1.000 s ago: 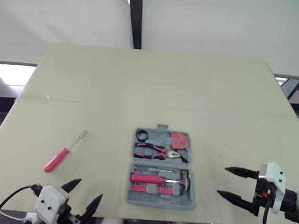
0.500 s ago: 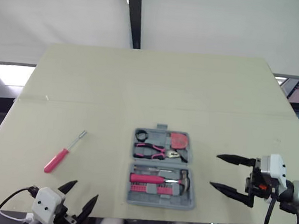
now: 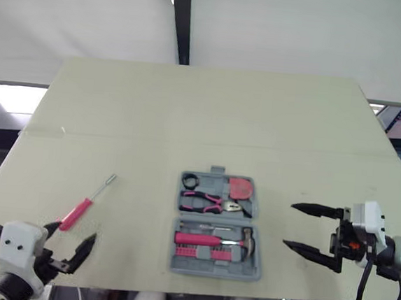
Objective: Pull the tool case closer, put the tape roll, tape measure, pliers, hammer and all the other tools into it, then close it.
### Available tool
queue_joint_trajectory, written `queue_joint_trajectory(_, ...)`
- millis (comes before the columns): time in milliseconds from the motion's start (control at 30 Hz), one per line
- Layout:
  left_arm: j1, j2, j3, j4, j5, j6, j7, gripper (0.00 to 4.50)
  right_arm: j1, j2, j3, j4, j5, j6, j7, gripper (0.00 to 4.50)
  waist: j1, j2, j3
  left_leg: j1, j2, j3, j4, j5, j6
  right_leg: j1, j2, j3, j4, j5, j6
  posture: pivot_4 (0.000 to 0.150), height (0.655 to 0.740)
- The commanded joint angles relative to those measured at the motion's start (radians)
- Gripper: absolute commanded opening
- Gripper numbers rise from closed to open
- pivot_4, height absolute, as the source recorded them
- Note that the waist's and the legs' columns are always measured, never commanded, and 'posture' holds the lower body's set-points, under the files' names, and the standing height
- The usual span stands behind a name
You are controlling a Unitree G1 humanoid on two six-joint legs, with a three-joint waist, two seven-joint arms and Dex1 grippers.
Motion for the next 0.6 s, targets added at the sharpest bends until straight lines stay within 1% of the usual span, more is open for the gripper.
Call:
queue_joint_trajectory(33, -0.031, 0.073, 0.064, 0.081, 0.007, 0.033, -0.054, 4.47, -0.008, -0.005, -0.007, 0.004, 0.002, -0.011, 0.013, 4.5, -0.002, 0.0, 0.0, 0.0, 0.0, 0.0, 0.0, 0.0, 0.0, 0.0, 0.0, 0.0, 0.0, 0.0, 0.0, 0.15, 0.74)
queue_joint_trajectory(167, -0.107, 0.153, 0.041, 0.185, 0.04, 0.054, -0.092, 4.47, 0.003, -0.005, -0.019, -0.004, -0.002, -0.011, 0.004, 4.5, -0.002, 0.0, 0.001, 0.0, 0.0, 0.0, -0.001, 0.0, 0.0, -0.001, 0.0, 0.0, 0.0, 0.0, 0.0, 0.15, 0.74)
queue_joint_trajectory(300, -0.26, 0.223, -0.078, 0.321, 0.103, 0.061, -0.111, 4.47, 0.029, 0.001, -0.039, -0.025, -0.006, -0.011, -0.02, 4.5, 0.004, 0.001, 0.001, 0.0, 0.0, 0.0, -0.001, 0.0, 0.0, -0.001, 0.0, 0.0, 0.001, 0.0, 0.0, 0.15, 0.74)
queue_joint_trajectory(367, -0.309, 0.245, -0.126, 0.367, 0.143, 0.059, -0.112, 4.47, 0.037, 0.0, -0.046, -0.034, -0.008, -0.011, -0.031, 4.5, 0.0, 0.001, 0.001, 0.0, 0.0, 0.001, -0.001, 0.0, -0.001, -0.001, 0.0, 0.001, 0.001, 0.0, 0.0, 0.15, 0.74)
queue_joint_trajectory(467, -0.371, 0.263, -0.19, 0.433, 0.173, 0.036, -0.147, 4.47, 0.05, -0.004, -0.062, -0.052, -0.006, -0.004, -0.044, 4.5, -0.006, 0.001, 0.001, 0.0, 0.0, 0.002, -0.002, 0.0, -0.001, -0.003, 0.0, 0.001, 0.001, 0.0, 0.0, 0.15, 0.74)
queue_joint_trajectory(600, -0.44, 0.258, -0.256, 0.528, 0.218, 0.028, -0.147, 4.47, 0.071, -0.02, -0.097, -0.069, -0.004, 0.007, -0.054, 4.5, -0.014, 0.001, 0.001, 0.0, 0.0, 0.002, -0.003, 0.0, -0.001, -0.003, 0.0, 0.001, 0.001, 0.0, 0.0, 0.15, 0.74)
